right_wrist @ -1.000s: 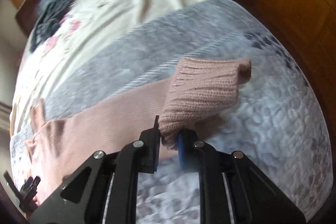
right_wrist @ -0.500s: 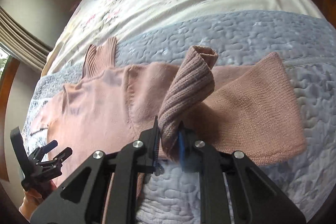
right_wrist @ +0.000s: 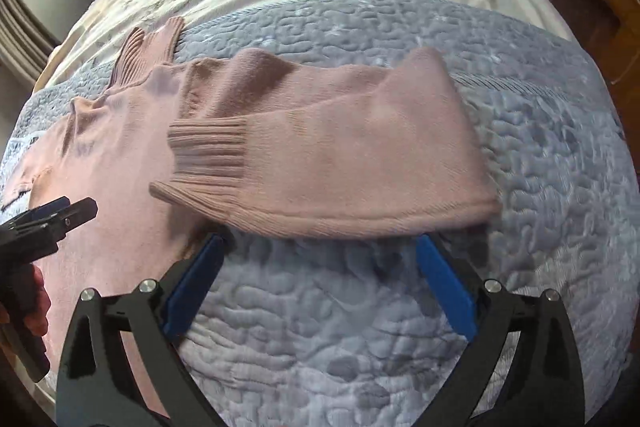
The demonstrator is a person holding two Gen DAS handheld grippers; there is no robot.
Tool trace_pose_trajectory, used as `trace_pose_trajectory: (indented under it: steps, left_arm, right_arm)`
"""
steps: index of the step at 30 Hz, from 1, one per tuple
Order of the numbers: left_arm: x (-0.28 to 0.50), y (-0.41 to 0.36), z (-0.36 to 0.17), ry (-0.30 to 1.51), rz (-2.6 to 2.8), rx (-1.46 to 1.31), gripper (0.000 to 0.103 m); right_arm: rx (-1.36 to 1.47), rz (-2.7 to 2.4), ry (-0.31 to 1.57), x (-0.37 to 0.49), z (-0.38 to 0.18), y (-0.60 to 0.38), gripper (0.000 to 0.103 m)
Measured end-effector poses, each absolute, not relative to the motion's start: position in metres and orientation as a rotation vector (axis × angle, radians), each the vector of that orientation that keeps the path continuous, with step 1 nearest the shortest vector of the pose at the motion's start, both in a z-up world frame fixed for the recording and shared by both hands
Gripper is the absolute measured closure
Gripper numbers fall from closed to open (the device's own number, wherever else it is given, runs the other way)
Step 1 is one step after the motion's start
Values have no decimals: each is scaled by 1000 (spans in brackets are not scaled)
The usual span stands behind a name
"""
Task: Fold small clothes
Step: 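Fold the held sleeve across the sweater body and open the right gripper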
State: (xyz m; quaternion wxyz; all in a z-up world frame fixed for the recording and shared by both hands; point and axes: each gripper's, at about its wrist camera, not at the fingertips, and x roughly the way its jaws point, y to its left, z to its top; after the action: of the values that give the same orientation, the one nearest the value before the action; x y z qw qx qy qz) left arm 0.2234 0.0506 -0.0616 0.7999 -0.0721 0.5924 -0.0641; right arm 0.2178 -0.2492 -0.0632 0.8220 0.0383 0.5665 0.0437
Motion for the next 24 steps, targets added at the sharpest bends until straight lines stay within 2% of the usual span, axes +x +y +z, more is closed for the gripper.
trace_pose_trajectory:
  steps: [10, 15, 17, 19, 20, 22, 23, 24]
  left_arm:
    - [255, -19, -89, 1409, -293, -425, 6]
    - [264, -41, -90, 1400, -329, -431, 6]
    - [267, -50, -85, 1382, -349, -399, 10]
    - [274, -54, -84, 1375, -308, -361, 49]
    - [275, -53, -85, 1371, -296, -366, 56]
    - [277, -50, -87, 1361, -305, -389, 85]
    - [278, -47, -86, 1354, -311, -393, 90]
    - [278, -44, -84, 1342, -320, -402, 93]
  right_arm:
    - [177, 43, 1242, 171, -103, -314, 6]
    - [165, 51, 1203, 154, -107, -323, 7]
    - [123, 52, 1194, 149, -109, -315, 7]
    - [83, 59, 1189, 144, -110, -309, 7]
    - [73, 65, 1184, 140, -110, -307, 9]
    - [59, 63, 1177, 135, -110, -303, 13]
    - [49, 57, 1173, 133, -109, -301, 20]
    - [44, 50, 1169, 134, -109, -298, 23]
